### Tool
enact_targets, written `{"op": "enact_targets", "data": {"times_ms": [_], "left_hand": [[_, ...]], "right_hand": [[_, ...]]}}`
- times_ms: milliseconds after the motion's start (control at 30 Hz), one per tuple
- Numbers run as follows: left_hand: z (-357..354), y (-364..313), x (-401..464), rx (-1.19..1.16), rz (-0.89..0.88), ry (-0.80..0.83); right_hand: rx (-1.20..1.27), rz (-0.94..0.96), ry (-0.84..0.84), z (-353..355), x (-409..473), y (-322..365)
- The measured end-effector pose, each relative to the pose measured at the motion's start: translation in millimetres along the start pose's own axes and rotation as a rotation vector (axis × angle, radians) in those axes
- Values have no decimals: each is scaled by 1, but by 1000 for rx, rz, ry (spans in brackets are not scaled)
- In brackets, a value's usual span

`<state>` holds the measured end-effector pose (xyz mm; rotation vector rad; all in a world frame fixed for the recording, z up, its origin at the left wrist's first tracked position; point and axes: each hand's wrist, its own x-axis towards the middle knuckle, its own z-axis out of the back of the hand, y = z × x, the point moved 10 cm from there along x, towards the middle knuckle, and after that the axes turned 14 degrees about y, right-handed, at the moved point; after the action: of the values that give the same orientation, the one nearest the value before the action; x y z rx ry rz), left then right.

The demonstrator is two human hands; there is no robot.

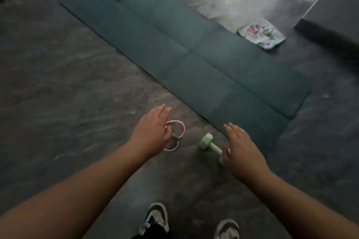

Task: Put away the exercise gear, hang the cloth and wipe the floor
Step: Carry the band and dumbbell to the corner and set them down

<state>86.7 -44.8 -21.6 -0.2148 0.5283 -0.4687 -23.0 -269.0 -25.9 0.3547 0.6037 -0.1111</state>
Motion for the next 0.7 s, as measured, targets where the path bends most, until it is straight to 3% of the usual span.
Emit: {"op": "enact_targets", "data": {"times_ms": [167,333,467,700], "left_hand": [[-159,43,81,167,-103,113],[-252,67,129,348,-120,242],[-287,75,138,370,-108,351],[-308,79,139,317,-83,449]], "right_hand": [[-145,57,130,-143,105,-48],[-160,-54,215,-212,166,-87],[-112,-129,314,-240,185,-105],[-71,-230,278,-249,193,-103]]}}
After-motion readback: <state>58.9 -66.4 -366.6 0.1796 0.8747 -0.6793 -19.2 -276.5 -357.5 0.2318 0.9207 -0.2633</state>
